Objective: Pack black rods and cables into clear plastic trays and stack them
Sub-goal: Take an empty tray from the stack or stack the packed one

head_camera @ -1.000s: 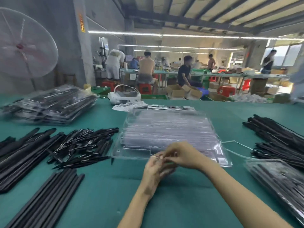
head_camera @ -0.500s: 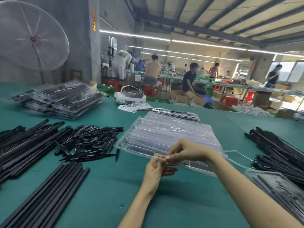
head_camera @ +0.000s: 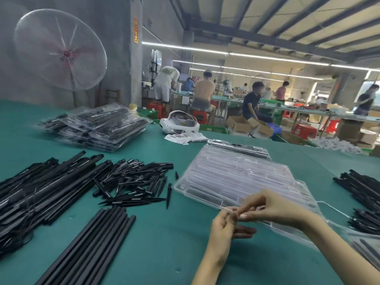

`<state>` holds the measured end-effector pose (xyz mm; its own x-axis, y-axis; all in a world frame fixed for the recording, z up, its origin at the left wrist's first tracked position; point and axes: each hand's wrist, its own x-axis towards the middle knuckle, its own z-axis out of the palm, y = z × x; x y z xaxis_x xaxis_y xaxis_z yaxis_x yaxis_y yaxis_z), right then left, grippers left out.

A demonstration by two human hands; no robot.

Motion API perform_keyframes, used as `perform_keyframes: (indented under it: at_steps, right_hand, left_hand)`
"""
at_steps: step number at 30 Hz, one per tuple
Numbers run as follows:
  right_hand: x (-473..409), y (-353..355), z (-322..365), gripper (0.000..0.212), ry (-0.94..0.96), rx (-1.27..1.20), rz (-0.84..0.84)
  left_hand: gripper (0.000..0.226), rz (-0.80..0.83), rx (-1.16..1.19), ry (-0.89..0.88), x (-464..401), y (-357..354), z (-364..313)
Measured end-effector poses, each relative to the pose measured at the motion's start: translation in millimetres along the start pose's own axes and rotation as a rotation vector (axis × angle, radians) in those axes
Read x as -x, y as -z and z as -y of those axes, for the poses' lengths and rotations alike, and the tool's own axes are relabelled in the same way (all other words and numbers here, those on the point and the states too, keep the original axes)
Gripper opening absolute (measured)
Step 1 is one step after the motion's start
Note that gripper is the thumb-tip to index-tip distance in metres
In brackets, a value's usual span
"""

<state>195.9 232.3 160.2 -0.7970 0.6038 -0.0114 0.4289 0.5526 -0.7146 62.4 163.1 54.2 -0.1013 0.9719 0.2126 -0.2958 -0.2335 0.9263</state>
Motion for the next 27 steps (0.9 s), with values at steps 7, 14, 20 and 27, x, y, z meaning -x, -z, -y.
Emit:
perform_keyframes:
  at_steps: [7, 14, 20, 27]
  right_hand:
    - [-7, 2, -1, 0.025, -0.023, -0.040, 0.039]
    - [-8, 2, 1, 0.017, 0.033, 0.097, 0.010]
    - [-5, -16, 3, 0.015, 0.123, 0.606, -0.095]
    - [-4, -11, 26, 0.018, 0.158, 0.939, -0.689]
  left_hand:
    - [0.024, 0.040, 0.015, 0.013, 2, 3, -3]
    - [0.028, 0.087, 0.033, 0.010, 4, 4, -4]
    - [0.022, 0.054, 0.050, 0.007, 0, 2, 2]
    - [0.023, -0.187, 0.058, 0.090, -6, -4, 6]
